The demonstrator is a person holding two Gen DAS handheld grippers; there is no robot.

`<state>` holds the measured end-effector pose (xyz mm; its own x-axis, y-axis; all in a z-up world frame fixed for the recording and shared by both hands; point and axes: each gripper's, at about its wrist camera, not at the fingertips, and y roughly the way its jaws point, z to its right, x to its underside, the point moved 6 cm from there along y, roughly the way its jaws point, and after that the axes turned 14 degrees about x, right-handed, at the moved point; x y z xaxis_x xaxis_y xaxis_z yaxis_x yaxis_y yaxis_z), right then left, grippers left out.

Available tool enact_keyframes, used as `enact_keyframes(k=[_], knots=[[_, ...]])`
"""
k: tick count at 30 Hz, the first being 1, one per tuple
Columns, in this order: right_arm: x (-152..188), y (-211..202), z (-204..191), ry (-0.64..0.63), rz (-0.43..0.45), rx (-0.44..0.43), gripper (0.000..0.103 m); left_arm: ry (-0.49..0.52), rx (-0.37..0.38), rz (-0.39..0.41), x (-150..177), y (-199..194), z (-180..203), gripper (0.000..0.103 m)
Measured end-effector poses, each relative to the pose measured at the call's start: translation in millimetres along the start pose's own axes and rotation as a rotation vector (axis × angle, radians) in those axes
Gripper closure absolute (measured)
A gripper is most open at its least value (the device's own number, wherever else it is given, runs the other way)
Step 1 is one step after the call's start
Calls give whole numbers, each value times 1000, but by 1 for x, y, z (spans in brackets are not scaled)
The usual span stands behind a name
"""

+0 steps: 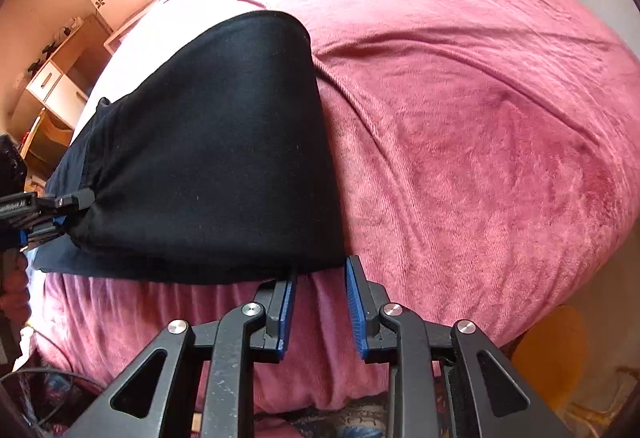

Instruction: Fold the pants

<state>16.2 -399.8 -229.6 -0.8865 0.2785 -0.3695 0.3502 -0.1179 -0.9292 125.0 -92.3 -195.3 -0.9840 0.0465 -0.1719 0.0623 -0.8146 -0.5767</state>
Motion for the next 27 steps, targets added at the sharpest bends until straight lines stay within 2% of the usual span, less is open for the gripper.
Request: enact_keyframes(k=[2,4,9,14,16,17,18,19,23,27], knots=[[3,-6,7,-18,3,-1,77,-5,-1,25,-5,-5,-1,75],[3,-17,19,-9,17,-13,77,-22,30,52,-12,-17,-5,72],[-31,-44,22,40,109,-62,77,-109,93,105,-28,-20,-13,68],[-81,-53,-11,36,167,-144,77,-110,68,100,-46,-13,-9,68],[-98,-49,-25,34,168,-148,76,-82,63,99,-48,-12,-8,71],[-107,-45,-32,31,160,-140,76,-57,57,98,-50,-7,-2,78],[-113,-42,-37,34,155,-134,76,-26,42,92,-50,-4,2,88],[-121,-39,-41,44,145,-131,76,12,16,95,-52,-6,3,91],[-137,-8,-47,81,85,-110,76,126,-51,128,-50,-13,12,93],[-136,19,-49,95,35,-98,77,186,-183,108,-48,4,10,93]])
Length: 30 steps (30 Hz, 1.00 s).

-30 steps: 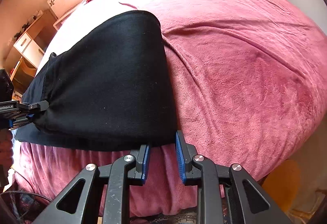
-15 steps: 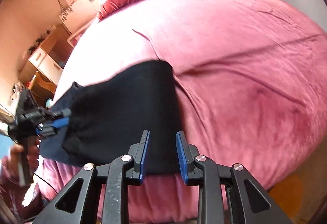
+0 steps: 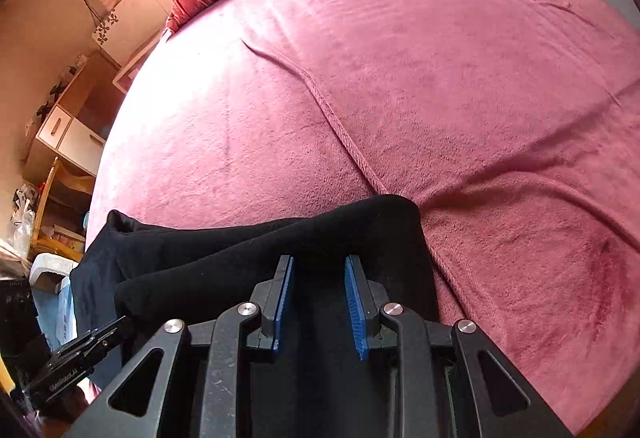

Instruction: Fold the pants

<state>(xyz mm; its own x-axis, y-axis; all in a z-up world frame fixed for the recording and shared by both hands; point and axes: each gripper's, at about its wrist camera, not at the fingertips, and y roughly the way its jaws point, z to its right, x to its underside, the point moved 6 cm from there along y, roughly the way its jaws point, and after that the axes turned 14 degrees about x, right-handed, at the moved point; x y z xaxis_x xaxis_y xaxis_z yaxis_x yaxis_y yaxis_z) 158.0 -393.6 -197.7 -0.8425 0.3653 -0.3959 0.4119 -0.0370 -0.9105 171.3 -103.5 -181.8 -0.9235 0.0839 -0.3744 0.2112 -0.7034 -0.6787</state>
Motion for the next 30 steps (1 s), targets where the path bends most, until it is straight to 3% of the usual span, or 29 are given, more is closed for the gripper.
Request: enact_keyframes(k=[5,8,9,12,16,22,30], knots=[[7,1,-2,-5,30,5,76,-40,-20,-2,2,9,-7,88],[9,-7,-3,-27,45,15,76,-45,-38,23,6,-10,-10,76],[10,-11,-4,-31,52,22,75,-47,-43,30,6,-15,-10,76],[14,-24,-10,-42,93,48,57,-41,-71,65,11,-36,-15,75],[31,-44,-25,-97,137,51,55,-45,-115,111,17,-58,-18,75],[69,-55,-59,-184,119,-16,55,-19,-202,176,31,-95,-28,74],[109,-53,-115,-299,74,-96,55,-16,-245,232,54,-115,-21,72]])
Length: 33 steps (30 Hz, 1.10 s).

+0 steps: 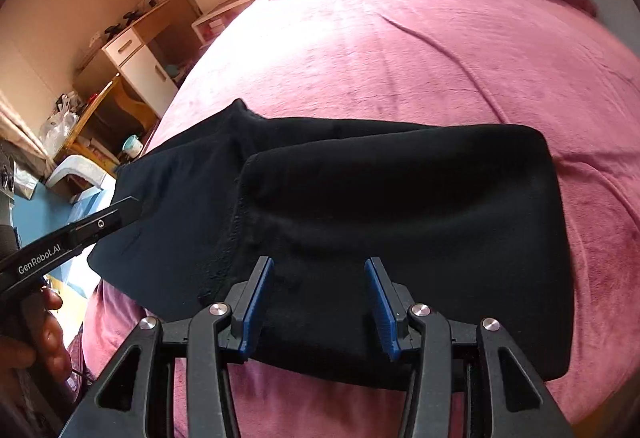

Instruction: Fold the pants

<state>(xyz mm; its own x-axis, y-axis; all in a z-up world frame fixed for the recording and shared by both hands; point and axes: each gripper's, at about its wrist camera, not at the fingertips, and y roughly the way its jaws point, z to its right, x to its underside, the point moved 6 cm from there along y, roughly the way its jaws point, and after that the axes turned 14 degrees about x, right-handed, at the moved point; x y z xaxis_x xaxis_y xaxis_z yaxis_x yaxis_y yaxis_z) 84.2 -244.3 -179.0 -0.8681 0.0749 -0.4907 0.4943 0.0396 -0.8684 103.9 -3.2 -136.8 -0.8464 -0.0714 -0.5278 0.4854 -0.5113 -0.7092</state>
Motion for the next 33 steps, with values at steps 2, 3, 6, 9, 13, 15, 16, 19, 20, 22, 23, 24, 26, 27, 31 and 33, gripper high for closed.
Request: enact_keyframes(k=[2,3,6,9,13,15,16,19,20,22,23,24,26,27,31,33], knots=[[1,4,-13,-25,-13,-18,55,1,-9,13,0,-5,-2,72],[3,7,-20,-43,-20,-20,55,3,-14,18,0,-7,-3,72],[7,20,-33,-65,-55,-20,55,-5,-18,28,2,-13,-6,72],[10,34,-37,-77,-76,1,55,-20,-24,33,4,-17,-12,72],[9,40,-38,-82,-75,4,55,-45,-27,35,7,-22,-21,72],[9,40,-39,-83,-74,3,55,-62,-19,35,8,-24,-25,72],[9,40,-39,-82,-74,3,55,-69,-19,34,9,-23,-27,72],[9,39,-38,-76,-71,3,54,-97,-11,27,13,-24,-34,70],[9,39,-38,-74,-70,3,54,-114,-2,25,14,-24,-37,68],[9,38,-38,-67,-65,5,52,-159,10,24,17,-26,-47,63],[9,37,-37,-64,-62,7,51,-186,18,25,18,-28,-53,62],[9,35,-36,-59,-58,7,50,-216,28,25,20,-30,-59,61],[8,33,-35,-49,-47,9,47,-284,42,39,22,-37,-75,60],[8,31,-34,-45,-41,11,46,-319,50,48,23,-43,-83,58],[7,20,-31,-20,-1,4,42,-489,76,109,30,-73,-126,55],[7,14,-30,-13,21,1,41,-593,92,157,35,-91,-152,55]])
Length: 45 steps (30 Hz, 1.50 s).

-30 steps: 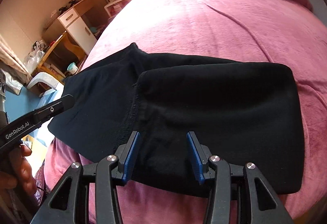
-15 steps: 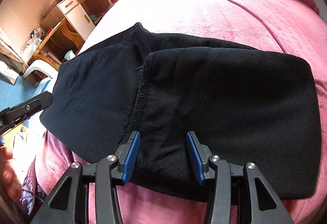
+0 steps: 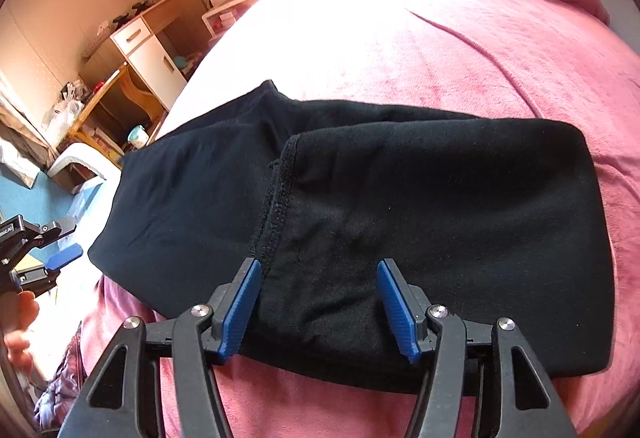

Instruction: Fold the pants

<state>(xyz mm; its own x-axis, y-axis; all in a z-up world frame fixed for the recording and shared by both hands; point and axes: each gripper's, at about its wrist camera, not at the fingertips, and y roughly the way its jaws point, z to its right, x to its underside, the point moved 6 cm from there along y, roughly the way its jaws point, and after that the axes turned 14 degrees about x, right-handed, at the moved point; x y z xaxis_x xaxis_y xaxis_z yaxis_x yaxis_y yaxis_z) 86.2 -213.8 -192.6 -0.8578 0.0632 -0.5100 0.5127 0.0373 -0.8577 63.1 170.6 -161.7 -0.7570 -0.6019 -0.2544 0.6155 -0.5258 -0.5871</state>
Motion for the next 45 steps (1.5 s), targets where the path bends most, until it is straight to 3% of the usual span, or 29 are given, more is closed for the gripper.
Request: enact_keyframes(k=[3,10,23,25,30,33,38,45], knots=[[-1,-11,3,11,35,-2,40,-162,28,66,-12,-25,-35,55],[-5,-29,3,35,72,-15,39,-446,63,90,-6,-28,-96,55],[1,-28,5,42,46,5,38,-480,-10,149,-21,4,-140,58],[2,-27,5,46,38,10,38,-474,2,157,-23,5,-140,65],[5,-24,6,52,22,14,38,-365,-9,164,-28,4,-127,87],[5,-23,7,59,18,9,38,-238,-12,180,-35,-3,-102,88],[2,-26,9,74,17,-20,38,54,121,152,-39,-6,-19,88],[-7,-34,-1,68,16,-141,38,416,270,-9,1,17,89,89]])
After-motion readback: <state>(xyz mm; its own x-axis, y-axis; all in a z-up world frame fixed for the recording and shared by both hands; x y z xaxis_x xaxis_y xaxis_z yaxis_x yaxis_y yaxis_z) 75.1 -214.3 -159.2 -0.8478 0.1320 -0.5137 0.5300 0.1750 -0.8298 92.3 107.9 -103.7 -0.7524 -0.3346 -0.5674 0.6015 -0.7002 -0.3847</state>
